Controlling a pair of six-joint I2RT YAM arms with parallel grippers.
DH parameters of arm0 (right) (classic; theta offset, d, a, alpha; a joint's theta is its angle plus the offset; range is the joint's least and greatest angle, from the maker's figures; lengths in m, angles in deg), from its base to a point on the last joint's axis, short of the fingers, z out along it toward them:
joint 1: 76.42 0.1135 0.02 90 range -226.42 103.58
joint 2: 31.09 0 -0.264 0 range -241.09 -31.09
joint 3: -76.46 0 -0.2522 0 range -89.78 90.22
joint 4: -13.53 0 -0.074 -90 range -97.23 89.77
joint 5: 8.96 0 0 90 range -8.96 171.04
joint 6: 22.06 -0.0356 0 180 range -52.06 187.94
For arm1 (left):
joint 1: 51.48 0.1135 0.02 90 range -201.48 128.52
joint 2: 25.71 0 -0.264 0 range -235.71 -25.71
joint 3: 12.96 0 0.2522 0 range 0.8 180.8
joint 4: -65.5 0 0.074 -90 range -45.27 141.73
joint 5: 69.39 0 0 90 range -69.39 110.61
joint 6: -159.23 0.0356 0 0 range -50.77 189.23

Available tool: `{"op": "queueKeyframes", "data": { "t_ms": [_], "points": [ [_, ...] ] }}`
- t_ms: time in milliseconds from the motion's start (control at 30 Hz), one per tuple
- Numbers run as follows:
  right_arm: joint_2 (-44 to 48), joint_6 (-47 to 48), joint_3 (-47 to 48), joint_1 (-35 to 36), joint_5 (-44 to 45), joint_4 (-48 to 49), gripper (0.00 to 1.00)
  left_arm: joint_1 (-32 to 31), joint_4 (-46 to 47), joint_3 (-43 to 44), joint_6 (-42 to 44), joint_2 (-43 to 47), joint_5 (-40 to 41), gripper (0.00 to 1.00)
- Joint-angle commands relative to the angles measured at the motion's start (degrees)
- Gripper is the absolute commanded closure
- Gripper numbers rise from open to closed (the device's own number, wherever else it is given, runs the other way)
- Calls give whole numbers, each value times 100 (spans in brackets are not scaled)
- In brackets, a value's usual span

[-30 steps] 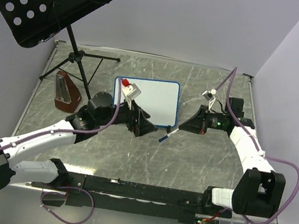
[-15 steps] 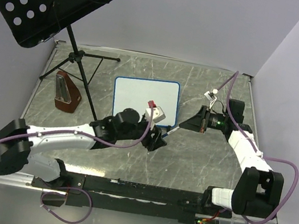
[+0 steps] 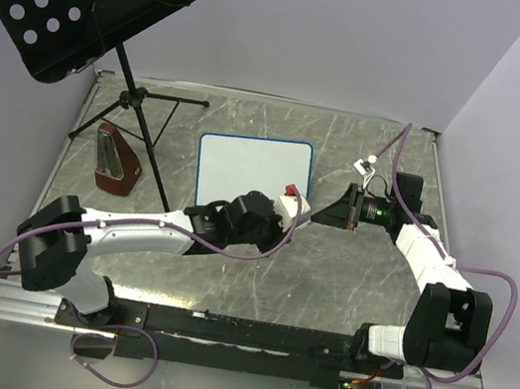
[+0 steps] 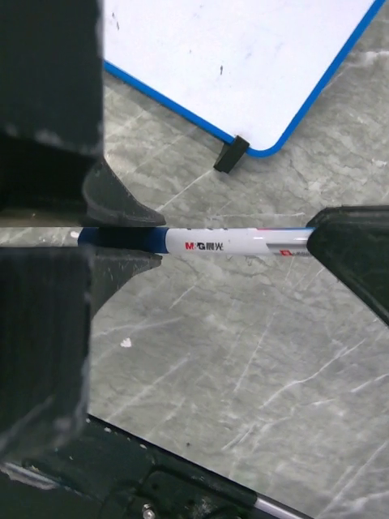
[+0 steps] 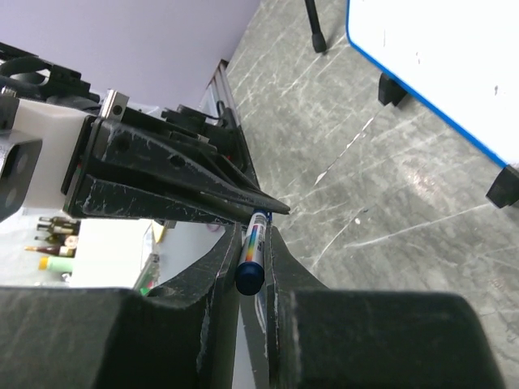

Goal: Write a sentence on the whiteboard
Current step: Open the pen cap from the whiteboard marker, then place the pen cap at the center of the board.

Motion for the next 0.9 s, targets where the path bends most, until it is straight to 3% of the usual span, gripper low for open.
{"op": "queueKeyframes", "data": {
  "t_ms": [0, 200, 567, 700, 867],
  "points": [
    [-83, 40, 92, -6, -157, 46, 100, -36, -296, 259, 217, 0, 57, 99],
    [145, 32, 127, -173, -192, 107, 100, -36, -1059, -91, 59, 298, -207, 99],
    [189, 444, 188, -331, -113, -243, 100, -27, -1509, -1068, -995, 1160, -287, 99],
    [145, 638, 232, -314, 1, -402, 100, -18, -1132, -1348, -1556, 1178, -49, 99],
    [40, 1191, 338, -314, -86, -788, 100, 105, -359, -1551, -2120, 572, 249, 98]
  ]
}}
